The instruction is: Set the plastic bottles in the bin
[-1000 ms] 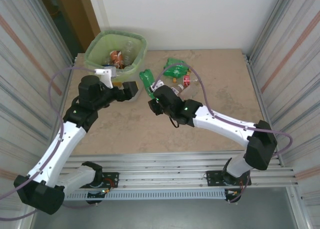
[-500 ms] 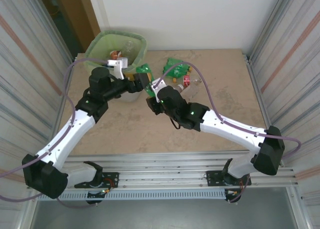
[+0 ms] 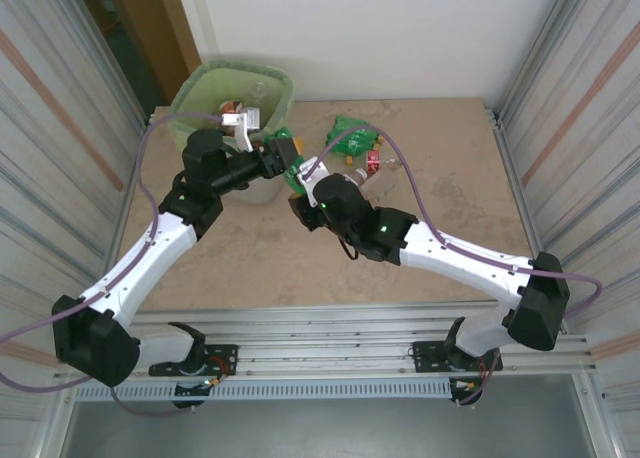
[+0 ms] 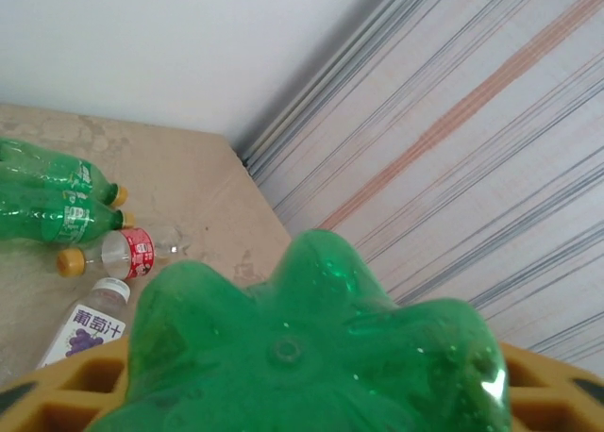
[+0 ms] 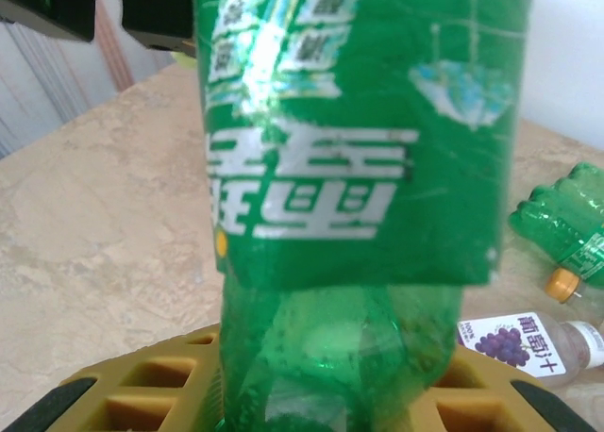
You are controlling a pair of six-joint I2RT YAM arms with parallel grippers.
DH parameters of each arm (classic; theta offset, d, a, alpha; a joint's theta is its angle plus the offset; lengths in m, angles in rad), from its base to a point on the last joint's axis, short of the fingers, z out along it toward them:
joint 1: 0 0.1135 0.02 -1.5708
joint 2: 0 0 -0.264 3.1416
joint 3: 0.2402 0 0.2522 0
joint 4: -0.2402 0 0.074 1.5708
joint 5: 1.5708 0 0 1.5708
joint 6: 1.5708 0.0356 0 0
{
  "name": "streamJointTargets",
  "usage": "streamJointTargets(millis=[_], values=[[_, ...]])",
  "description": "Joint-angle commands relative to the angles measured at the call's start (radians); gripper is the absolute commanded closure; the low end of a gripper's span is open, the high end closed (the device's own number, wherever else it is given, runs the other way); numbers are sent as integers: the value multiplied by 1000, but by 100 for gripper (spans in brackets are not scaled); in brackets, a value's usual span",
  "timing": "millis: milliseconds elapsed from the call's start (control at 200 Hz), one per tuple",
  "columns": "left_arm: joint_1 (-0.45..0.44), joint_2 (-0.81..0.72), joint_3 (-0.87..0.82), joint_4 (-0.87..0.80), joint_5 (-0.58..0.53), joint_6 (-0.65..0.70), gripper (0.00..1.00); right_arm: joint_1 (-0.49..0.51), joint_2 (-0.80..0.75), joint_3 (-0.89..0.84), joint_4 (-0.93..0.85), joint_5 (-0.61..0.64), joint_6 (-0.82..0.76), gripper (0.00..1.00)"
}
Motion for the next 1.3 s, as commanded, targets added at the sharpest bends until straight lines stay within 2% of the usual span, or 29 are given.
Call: streamJointTargets(millis=[0,65,165,321,356,376,691,947,1087,1292], values=[[-1,7,38,39,12,14,62,4,-49,-3,45,13,-19,72],[-1,13,57,29,5,30,67,3,-52,-5,43,20,-17,63],[5,25,112,-10,-9,77,69,3,-67,-14,42,39,-12,42],[38,56,220,-42,-30,142,69,4,-107,-47,47,71,-5,15],[50,66,249,-47,-31,158,69,3,-118,-58,49,80,-3,8],[58,72,265,-51,-34,166,69,2,-125,-63,50,86,0,0],[191,192,515,-127,-118,341,69,-18,-233,-142,26,184,83,2],[289,325,679,-273,-180,453,68,-92,-308,-191,-25,222,208,2],[304,375,704,-363,-231,505,64,-148,-329,-200,-81,229,289,2],[323,424,691,-412,-263,506,60,-221,-332,-201,-162,220,388,3]])
